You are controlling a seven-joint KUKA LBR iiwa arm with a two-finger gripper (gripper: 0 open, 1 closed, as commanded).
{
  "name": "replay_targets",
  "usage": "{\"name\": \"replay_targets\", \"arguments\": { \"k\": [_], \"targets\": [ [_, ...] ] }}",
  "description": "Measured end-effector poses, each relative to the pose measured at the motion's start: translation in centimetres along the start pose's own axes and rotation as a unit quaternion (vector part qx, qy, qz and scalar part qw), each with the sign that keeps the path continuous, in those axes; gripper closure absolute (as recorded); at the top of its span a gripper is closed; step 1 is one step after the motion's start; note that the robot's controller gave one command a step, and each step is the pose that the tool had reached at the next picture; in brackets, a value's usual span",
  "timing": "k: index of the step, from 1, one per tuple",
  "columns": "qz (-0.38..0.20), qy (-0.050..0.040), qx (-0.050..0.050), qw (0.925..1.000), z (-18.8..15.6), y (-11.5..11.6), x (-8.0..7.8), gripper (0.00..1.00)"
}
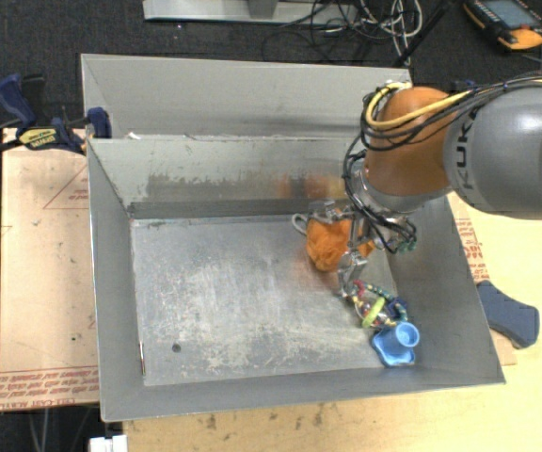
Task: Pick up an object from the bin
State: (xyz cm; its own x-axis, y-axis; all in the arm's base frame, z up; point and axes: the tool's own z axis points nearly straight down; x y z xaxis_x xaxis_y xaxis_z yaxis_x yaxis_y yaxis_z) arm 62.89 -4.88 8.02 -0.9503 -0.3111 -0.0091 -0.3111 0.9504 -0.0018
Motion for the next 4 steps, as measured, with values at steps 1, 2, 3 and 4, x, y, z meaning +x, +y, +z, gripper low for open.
{"name": "replay_targets", "arguments": {
  "k": [1,2,3,4],
  "targets": [
    [-0.045,0.0038,-0.001,0.999,1.4,-0.7,-0.8,1.0],
    [-0.051,0.0034,-0.001,0.9987,1.3,-0.8,-0.8,1.0],
    [-0.053,0.0042,-0.002,0.9986,0.9,-0.7,-0.7,1.0],
    [-0.052,0.0052,-0.002,0.9986,-1.0,-0.6,-0.6,1.0]
  ]
}}
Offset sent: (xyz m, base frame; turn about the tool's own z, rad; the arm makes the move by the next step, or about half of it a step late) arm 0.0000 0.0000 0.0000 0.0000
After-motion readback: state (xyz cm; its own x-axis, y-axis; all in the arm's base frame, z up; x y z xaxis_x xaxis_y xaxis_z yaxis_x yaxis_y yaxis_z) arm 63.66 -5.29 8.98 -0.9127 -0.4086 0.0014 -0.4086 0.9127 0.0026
